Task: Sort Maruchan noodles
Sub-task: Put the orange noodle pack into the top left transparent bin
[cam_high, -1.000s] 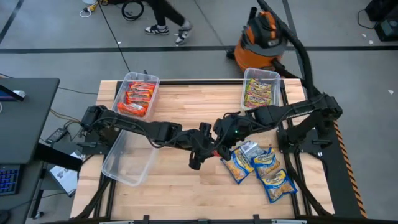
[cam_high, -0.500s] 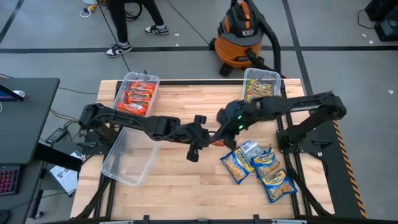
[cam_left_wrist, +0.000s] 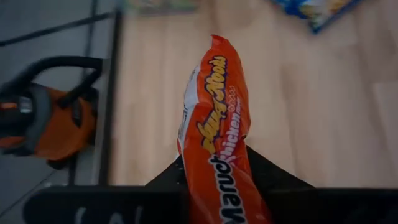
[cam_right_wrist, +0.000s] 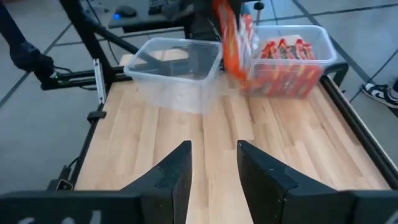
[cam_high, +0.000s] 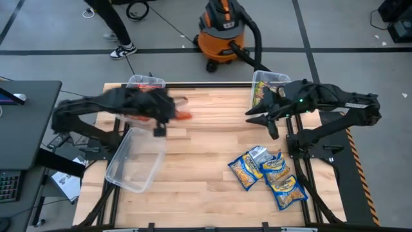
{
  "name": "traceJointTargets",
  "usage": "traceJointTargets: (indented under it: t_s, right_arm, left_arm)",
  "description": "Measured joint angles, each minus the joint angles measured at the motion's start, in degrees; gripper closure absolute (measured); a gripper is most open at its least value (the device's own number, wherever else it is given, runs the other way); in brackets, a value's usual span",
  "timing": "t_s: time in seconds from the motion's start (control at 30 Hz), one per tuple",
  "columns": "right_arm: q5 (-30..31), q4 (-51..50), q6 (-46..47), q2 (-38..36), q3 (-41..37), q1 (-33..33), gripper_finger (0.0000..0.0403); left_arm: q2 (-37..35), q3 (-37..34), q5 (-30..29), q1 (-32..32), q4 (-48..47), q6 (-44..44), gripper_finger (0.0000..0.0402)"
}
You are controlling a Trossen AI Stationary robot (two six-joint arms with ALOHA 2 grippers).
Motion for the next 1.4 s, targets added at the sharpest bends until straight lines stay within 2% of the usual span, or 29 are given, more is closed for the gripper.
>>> traceJointTargets:
  t_s: [0.17, 0.4, 0.57, 0.73, 0.83, 1.0, 1.23, 1.4]
  right_arm:
    - [2.0, -1.0, 1.0, -0.1, 0.0, 0.0, 0.0271]
    - [4.1, 1.9, 1.4, 4.6, 0.0, 0.0, 0.0272]
    - [5.4, 8.7, 4.0, 8.8, -0.1, 0.0, 0.0272]
    - [7.5, 15.7, 4.5, 12.8, -0.1, 0.0, 0.0272]
    - [8.1, 19.0, 5.0, 15.1, -0.1, 0.0, 0.0272]
    - [8.1, 21.6, 6.7, 18.2, -0.1, -0.6, 0.0272]
    - [7.9, 21.4, 7.5, 18.9, -0.1, -0.6, 0.0272]
    - [6.8, 20.7, 7.5, 17.5, -0.1, -0.6, 0.0272]
  left_arm:
    - [-7.9, 0.0, 0.7, 9.6, -3.0, 3.9, 0.0341]
    - [-11.3, -0.4, 9.7, 27.1, -14.5, 15.4, 0.0341]
    - [-12.5, -6.3, 20.9, 38.9, -14.4, 24.9, 0.0341]
    - [-12.5, -14.6, 23.7, 47.7, -13.4, 34.4, 0.0341]
    - [-12.4, -18.9, 24.1, 50.6, -11.5, 37.8, 0.0341]
    - [-12.5, -23.8, 32.0, 52.1, -9.0, 40.2, 0.0342]
    - [-12.5, -29.7, 43.7, 53.4, -6.4, 39.7, 0.0343]
    - [-12.5, -33.3, 46.2, 56.4, 1.7, 35.6, 0.0343]
